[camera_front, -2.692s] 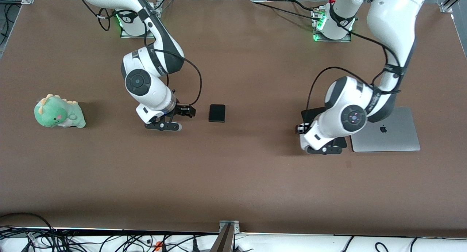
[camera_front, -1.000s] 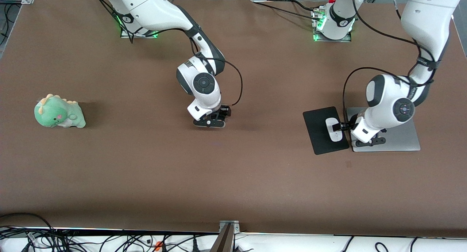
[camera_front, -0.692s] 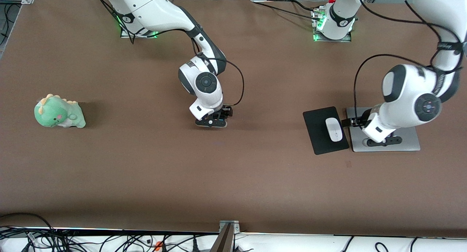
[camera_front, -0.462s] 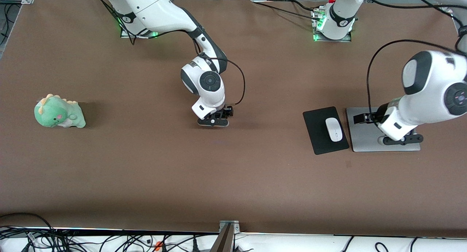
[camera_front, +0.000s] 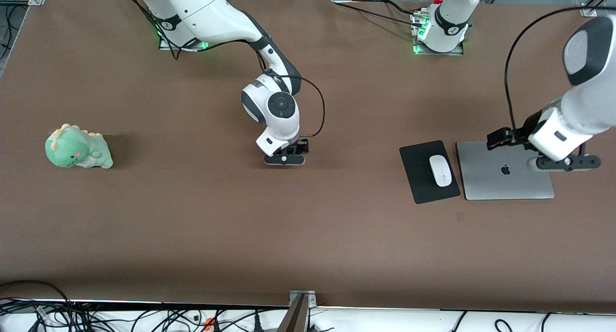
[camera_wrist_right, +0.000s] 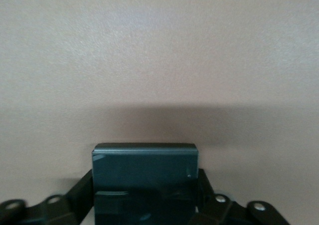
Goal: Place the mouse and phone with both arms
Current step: 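Raise the left gripper away from the pad while the right gripper lifts the phone, then carry the black phone with the right gripper toward the green plush dinosaur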
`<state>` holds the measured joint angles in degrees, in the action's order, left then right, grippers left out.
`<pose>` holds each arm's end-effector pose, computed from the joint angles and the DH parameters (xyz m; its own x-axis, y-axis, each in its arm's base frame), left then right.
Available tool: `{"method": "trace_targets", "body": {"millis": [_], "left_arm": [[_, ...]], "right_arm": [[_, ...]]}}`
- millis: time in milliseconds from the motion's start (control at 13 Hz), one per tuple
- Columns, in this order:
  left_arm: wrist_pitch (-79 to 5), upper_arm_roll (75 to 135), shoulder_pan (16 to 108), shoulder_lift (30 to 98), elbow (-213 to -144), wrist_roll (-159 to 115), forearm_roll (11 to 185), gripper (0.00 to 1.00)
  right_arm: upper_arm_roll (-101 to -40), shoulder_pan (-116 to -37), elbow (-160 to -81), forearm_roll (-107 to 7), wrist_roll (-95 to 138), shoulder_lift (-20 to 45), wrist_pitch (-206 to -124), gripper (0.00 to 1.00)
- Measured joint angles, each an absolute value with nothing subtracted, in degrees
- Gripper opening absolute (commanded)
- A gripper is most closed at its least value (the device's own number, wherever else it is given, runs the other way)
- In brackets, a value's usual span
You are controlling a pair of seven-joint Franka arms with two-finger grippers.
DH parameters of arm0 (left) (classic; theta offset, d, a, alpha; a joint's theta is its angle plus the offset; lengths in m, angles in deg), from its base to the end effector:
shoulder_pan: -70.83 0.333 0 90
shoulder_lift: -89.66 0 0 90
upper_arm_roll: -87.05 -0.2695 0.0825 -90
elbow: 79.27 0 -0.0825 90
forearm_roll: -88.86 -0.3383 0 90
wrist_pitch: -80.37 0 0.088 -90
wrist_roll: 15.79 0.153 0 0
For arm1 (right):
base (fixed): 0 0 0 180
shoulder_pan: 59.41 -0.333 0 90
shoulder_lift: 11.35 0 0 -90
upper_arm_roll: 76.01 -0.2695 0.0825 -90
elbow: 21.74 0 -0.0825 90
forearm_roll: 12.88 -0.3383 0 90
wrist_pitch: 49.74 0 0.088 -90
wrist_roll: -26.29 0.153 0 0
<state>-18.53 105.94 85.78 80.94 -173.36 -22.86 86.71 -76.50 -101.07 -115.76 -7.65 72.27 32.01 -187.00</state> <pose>0.5466 -0.0254 0.4378 0.9969 0.0495 -0.0610 0.0499 -0.9987 0.0050 0.4641 0.4150 0.1261 0.9993 -0.0013 0.0376 -0.0028 -0.9991 0.0415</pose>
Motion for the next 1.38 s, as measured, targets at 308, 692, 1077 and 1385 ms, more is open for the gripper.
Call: {"method": "trace_targets", "body": {"millis": [308, 692, 1077, 1385], "left_arm": [[-16.3, 106.0, 85.7, 85.8, -173.4, -22.9, 86.7, 1.00], [-15.7, 92.4, 71.3, 87.6, -173.4, -22.9, 86.7, 1.00], [-15.3, 85.4, 65.4, 88.9, -173.4, -22.8, 86.7, 1.00], [-14.5, 85.1, 65.3, 89.0, -173.4, -22.8, 86.7, 1.00]], "right_arm": [[-76.3, -101.0, -115.2, -7.6, 71.6, 32.3, -185.8, 0.28], [-75.2, -95.5, -108.4, -7.6, 58.6, 31.9, -173.2, 0.27], [-75.0, -85.1, -109.0, -8.2, 44.1, 27.9, -168.7, 0.27], [-74.9, -74.7, -116.1, -8.2, 34.7, 24.1, -174.6, 0.26]]}}
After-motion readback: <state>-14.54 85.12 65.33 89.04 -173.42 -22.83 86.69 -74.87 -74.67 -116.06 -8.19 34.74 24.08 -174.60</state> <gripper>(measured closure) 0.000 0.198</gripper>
